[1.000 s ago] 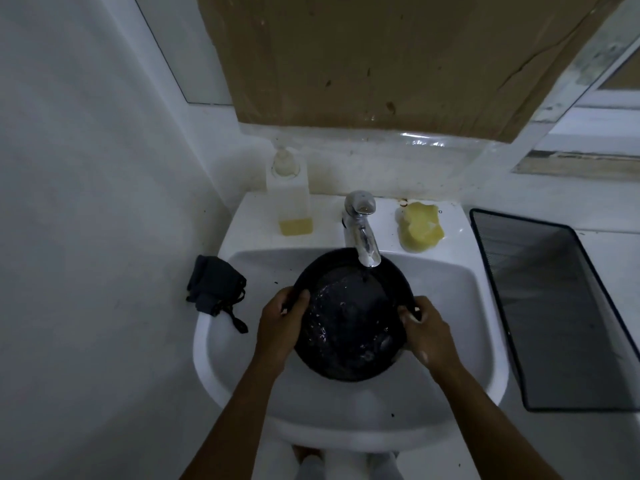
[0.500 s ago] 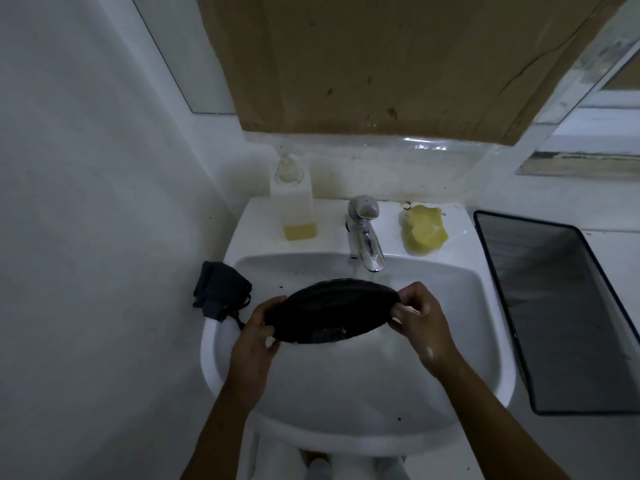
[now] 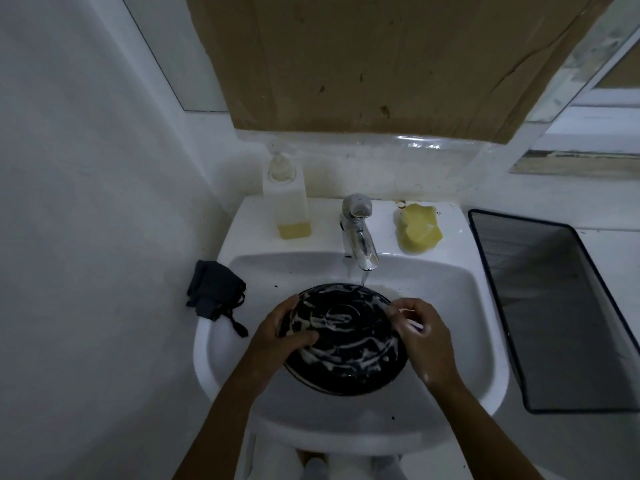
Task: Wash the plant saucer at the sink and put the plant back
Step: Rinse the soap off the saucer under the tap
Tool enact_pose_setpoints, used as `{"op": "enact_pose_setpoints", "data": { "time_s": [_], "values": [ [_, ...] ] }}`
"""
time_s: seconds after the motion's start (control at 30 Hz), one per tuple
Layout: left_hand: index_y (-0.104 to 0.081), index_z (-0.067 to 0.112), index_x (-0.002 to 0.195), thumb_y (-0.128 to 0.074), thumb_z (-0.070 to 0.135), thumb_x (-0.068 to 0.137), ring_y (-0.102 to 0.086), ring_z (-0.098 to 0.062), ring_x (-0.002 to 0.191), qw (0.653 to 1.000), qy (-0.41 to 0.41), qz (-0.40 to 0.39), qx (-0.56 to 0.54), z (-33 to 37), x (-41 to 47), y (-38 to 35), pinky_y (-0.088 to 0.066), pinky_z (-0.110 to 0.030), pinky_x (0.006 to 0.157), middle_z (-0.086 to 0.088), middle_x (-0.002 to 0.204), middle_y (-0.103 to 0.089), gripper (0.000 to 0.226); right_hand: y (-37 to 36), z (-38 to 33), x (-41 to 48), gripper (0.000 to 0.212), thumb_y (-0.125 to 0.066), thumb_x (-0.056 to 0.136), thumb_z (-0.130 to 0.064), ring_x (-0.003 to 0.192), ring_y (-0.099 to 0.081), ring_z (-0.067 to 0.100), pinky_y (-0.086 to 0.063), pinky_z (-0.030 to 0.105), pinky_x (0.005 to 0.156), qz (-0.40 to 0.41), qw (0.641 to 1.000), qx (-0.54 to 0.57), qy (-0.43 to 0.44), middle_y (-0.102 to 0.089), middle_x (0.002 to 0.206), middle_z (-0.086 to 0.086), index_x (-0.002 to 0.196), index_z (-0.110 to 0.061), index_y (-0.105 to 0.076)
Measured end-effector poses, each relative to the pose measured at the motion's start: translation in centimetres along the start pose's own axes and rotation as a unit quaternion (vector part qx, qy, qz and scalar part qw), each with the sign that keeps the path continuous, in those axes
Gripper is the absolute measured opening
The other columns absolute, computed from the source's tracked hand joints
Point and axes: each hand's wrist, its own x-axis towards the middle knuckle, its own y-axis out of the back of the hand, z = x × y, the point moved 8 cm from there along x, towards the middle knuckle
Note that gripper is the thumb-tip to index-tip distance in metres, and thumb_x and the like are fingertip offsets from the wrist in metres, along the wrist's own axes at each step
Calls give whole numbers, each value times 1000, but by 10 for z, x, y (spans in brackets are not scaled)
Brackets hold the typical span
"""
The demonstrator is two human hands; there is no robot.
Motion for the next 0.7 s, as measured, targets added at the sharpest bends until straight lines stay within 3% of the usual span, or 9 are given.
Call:
{"op": "enact_pose_setpoints", "data": {
  "time_s": [0.1, 0.2, 0.3, 0.37, 0.43, 0.5, 0.57, 0.7],
  "values": [
    [-46, 42, 141, -96, 42, 53, -55, -11, 125, 997, -16, -27, 71, 2, 0, -6, -50, -39, 103, 11, 138, -56, 101, -8, 1, -1, 17, -72, 86, -32, 99, -54, -19, -39, -2, 77, -6, 999, -47, 17, -61, 105, -25, 99, -41, -64],
    [-39, 44, 144, -96, 39, 53, -51, -9, 129, 993, -26, -36, 112, 1, 1, -10, -48, -38, 104, 12, 143, -49, 108, -13, -2, -1, 25, -73, 86, -30, 99, -53, -22, -38, -5, 75, -10, 997, -75, 36, -61, 103, -31, 106, -41, -64],
    [-35, 47, 145, -94, 29, 60, -44, -11, 133, 988, -43, -16, 149, 3, 3, -9, -44, -35, 108, 10, 148, -39, 105, -18, -6, 1, 33, -73, 85, -20, 96, -57, -19, -39, -5, 74, -14, 994, -74, 82, -64, 99, -34, 102, -46, -61],
    [-30, 55, 139, -92, 25, 64, -41, -10, 133, 983, -53, -6, 176, 2, 6, -10, -42, -27, 105, 10, 147, -32, 102, -22, -11, 3, 35, -71, 86, -16, 98, -62, -8, -45, 3, 80, -17, 990, -83, 111, -66, 104, -29, 107, -42, -63],
    [-26, 64, 132, -89, 29, 67, -38, -8, 131, 980, -57, -3, 190, 2, 10, -13, -39, -23, 102, 12, 145, -30, 97, -32, -7, 6, 38, -67, 90, -23, 116, -58, 12, -49, 26, 98, -49, 983, -131, 115, -64, 124, -10, 127, -28, -60],
    [-30, 63, 135, -83, 36, 74, -41, -8, 129, 978, -70, 23, 197, 4, 13, -15, -39, -25, 104, 9, 144, -33, 85, -41, 1, 6, 53, -60, 94, -35, 133, -40, 28, -34, 40, 113, -52, 960, -251, 110, -48, 145, 6, 143, -18, -48],
    [-42, 51, 139, -76, 46, 80, -49, -8, 127, 976, -97, 81, 178, 8, 16, -12, -44, -30, 106, 6, 142, -46, 68, -46, -1, 4, 58, -53, 95, -43, 137, -32, 32, -26, 40, 114, -35, 944, -302, 124, -41, 151, 10, 146, -16, -43],
    [-62, 53, 117, -71, 61, 76, -60, 5, 110, 964, -131, 208, 105, 17, 9, -1, -49, -12, 90, 21, 120, -64, 42, -51, 0, 9, 58, -52, 97, -40, 138, -31, 29, -26, 40, 115, -59, 949, -284, 124, -37, 153, 7, 149, -20, -38]
  ]
}}
